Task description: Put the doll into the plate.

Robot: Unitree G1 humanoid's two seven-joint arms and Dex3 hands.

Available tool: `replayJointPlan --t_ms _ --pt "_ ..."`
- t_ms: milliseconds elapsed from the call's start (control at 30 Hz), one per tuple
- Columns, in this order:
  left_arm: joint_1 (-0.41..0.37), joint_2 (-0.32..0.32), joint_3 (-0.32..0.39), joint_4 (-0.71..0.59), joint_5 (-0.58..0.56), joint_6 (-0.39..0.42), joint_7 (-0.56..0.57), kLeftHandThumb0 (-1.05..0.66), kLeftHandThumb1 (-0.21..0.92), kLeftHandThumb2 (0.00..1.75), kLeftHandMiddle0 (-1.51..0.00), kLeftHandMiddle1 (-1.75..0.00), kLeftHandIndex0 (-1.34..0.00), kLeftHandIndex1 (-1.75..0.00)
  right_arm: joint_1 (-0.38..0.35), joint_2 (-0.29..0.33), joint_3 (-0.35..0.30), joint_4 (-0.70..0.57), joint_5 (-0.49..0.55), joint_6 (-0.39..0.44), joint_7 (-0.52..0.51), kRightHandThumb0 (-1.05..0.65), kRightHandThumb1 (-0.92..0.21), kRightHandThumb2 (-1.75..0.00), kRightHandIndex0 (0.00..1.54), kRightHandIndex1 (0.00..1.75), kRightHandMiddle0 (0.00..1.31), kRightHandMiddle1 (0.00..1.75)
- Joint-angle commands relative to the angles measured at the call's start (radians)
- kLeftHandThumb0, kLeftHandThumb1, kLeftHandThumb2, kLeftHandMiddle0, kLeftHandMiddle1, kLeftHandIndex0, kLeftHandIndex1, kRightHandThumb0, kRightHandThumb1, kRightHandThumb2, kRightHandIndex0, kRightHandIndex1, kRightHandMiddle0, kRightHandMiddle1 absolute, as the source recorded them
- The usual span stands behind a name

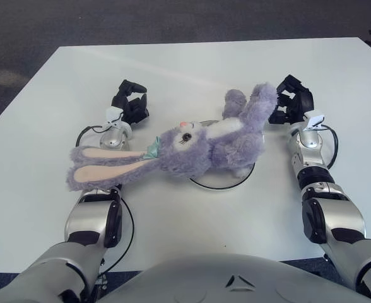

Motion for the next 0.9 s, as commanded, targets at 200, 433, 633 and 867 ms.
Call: replayJointPlan --t_ms 200,433,633,867 --pt "0.092 -0.006 -0.010 0.053 0.007 0.004 -0.013 -0.38 0.71 0.81 -0.94 -1.75 -0.32 -1.75 0.126 0.068 -0.008 0.083 0.022 0.018 0.038 -0.44 -0.43 -1.18 1.25 1.75 0.53 1.75" --pt "0.092 -0.002 -0.011 0.049 0.005 0.008 -0.024 -0.38 0.72 0.80 -0.93 -1.75 -0.32 -1.75 0.123 0.070 -0.018 0.084 0.022 0.020 0.044 -0.44 -0.44 -1.16 1.26 1.75 0.51 1.75" --pt "0.093 -0.001 -0.012 0.047 0.007 0.009 -0.027 -0.38 0.72 0.80 -0.93 -1.75 -0.31 -1.75 0.121 0.070 -0.025 0.086 0.025 0.021 0.048 -0.44 -0.45 -1.15 1.26 1.75 0.51 1.75" --pt "0.096 -0.001 -0.014 0.041 0.008 0.009 -0.027 -0.38 0.71 0.81 -0.94 -1.75 -0.32 -1.75 0.123 0.071 -0.032 0.078 0.025 0.027 0.051 -0.44 -0.45 -1.15 1.22 1.75 0.51 1.75"
